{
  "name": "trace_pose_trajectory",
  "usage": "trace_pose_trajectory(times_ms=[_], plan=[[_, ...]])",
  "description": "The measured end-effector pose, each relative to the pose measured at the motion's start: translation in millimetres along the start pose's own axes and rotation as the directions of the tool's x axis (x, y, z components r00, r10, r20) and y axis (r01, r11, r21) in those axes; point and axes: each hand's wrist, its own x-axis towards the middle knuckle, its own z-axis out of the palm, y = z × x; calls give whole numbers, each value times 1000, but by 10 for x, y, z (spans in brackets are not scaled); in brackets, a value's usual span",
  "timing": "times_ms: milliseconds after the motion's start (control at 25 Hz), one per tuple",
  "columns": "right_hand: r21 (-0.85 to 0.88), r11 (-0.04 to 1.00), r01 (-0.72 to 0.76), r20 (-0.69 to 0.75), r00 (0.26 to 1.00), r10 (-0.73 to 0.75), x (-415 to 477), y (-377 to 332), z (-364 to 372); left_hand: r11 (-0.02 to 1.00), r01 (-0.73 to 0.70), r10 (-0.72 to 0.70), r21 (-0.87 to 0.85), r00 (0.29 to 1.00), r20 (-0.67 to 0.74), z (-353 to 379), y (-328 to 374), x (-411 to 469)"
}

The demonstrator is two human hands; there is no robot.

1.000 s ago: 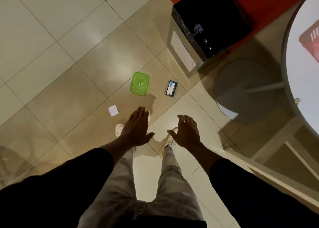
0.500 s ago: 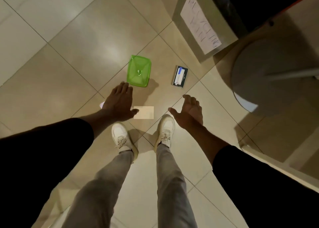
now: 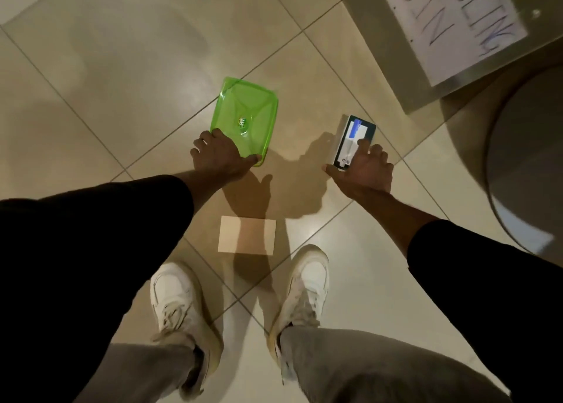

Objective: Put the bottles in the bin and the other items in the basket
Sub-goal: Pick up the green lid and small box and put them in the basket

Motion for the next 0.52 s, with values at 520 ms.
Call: trace_pose_trajectory(times_ms=[520], plan=[[158,963,-218,-66,971,231,605,-102,742,985,123,-132,-124,989,-62,586,283,578]])
